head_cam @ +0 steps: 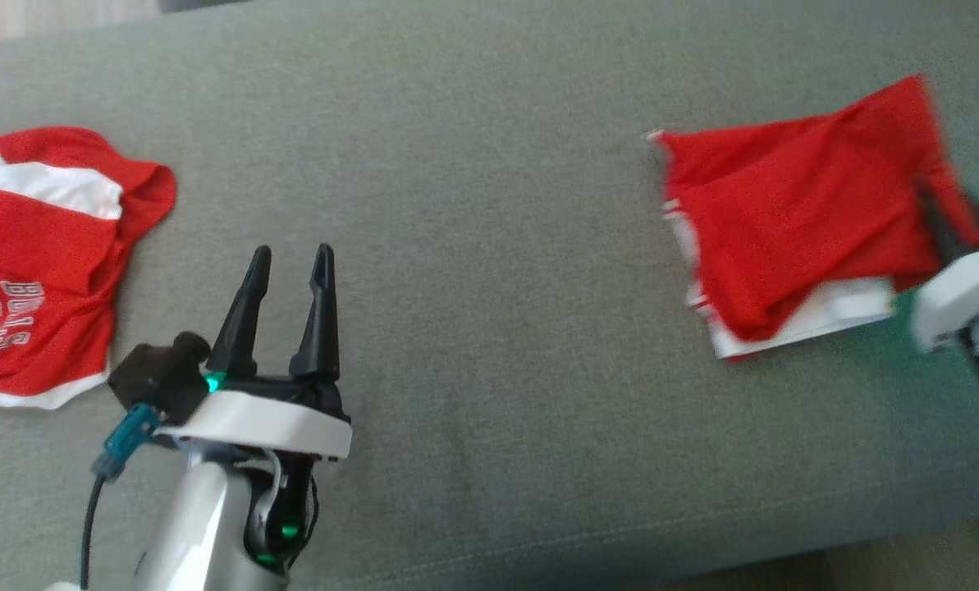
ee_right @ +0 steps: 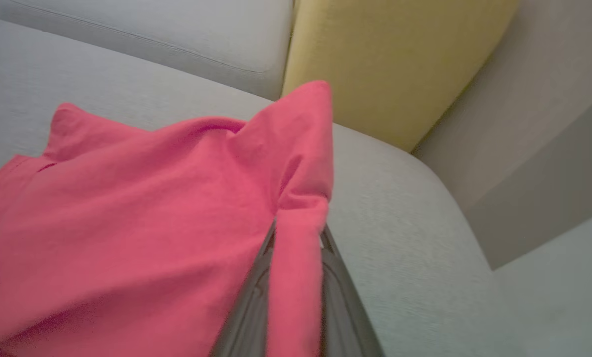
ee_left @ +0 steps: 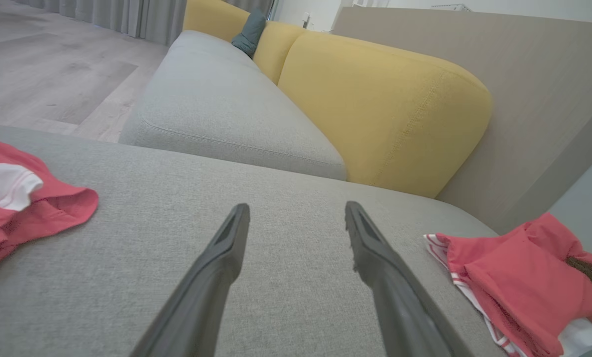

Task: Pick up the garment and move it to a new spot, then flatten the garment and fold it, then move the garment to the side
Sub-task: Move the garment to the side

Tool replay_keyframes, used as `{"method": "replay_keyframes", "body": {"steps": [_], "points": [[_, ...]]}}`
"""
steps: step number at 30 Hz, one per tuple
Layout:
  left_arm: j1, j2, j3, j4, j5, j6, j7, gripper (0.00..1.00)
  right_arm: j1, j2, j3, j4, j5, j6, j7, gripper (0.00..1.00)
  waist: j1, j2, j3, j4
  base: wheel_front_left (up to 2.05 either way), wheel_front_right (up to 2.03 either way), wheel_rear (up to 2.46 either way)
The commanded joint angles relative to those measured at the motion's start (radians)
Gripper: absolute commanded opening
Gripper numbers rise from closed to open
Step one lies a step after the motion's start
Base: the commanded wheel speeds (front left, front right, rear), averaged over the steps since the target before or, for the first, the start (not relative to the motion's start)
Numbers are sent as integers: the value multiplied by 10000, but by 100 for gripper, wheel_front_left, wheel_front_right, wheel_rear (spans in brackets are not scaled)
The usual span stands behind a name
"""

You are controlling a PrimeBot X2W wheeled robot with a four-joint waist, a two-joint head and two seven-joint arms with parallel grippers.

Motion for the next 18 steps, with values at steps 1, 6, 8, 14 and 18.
{"method": "replay_keyframes", "body": {"steps": [1, 6, 8, 14, 18], "points": [[-396, 56, 251, -250, 127, -54, -53, 100, -306, -469, 0, -238, 161, -9, 1, 0, -1, 0, 203, -148, 0, 0, 0], [-528, 56, 250, -176, 192, -109, -53, 100, -642, -997, -497, 49, 479, -9, 297, 0, -1, 0, 404, -217, 0, 0, 0], [-554, 56, 274, -152, 210, -133, -53, 100, -735, -1072, -613, 94, 461, -9, 278, 0, -1, 0, 457, -217, 0, 0, 0], [-572, 56, 386, -77, 294, -201, -53, 100, -774, -1100, -970, 320, 440, -9, 174, 0, -1, 0, 518, -198, 0, 0, 0], [-587, 56, 468, -37, 347, -236, -53, 100, -825, -1105, -1139, 485, 435, -9, 91, 0, -1, 0, 559, -222, 0, 0, 0]]}}
